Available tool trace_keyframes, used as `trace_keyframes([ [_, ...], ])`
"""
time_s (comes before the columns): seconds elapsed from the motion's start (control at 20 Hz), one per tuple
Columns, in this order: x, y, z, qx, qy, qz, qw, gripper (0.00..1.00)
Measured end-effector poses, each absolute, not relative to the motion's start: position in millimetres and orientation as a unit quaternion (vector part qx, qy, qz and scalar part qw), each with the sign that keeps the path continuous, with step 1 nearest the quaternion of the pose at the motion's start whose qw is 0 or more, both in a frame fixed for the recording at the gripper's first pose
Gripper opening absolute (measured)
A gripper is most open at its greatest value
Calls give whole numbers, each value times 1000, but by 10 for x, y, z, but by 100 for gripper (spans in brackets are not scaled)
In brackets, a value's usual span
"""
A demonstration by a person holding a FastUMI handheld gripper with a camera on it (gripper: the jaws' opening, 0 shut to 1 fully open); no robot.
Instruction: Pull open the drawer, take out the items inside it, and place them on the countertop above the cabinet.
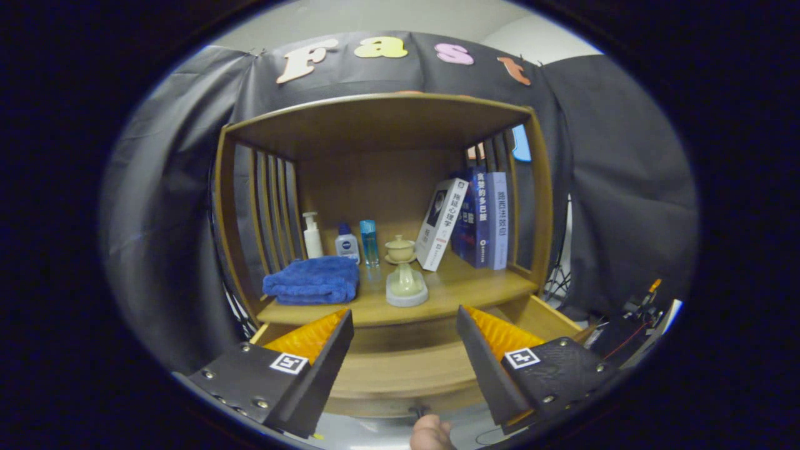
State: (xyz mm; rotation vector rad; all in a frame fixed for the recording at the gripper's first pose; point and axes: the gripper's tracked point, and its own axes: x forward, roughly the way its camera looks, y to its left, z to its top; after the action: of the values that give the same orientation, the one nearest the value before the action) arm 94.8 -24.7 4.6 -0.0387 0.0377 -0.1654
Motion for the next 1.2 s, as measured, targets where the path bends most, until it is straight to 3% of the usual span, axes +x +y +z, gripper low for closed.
trace_keyframes([
  [0.35, 296, -312, -465, 34, -19, -102, 994, 98],
  [0.6, 385, -318, -1205, -6, 25, -95, 995, 99],
  [1.2, 818, -276, -1503, -20, 31, -83, 996, 99],
])
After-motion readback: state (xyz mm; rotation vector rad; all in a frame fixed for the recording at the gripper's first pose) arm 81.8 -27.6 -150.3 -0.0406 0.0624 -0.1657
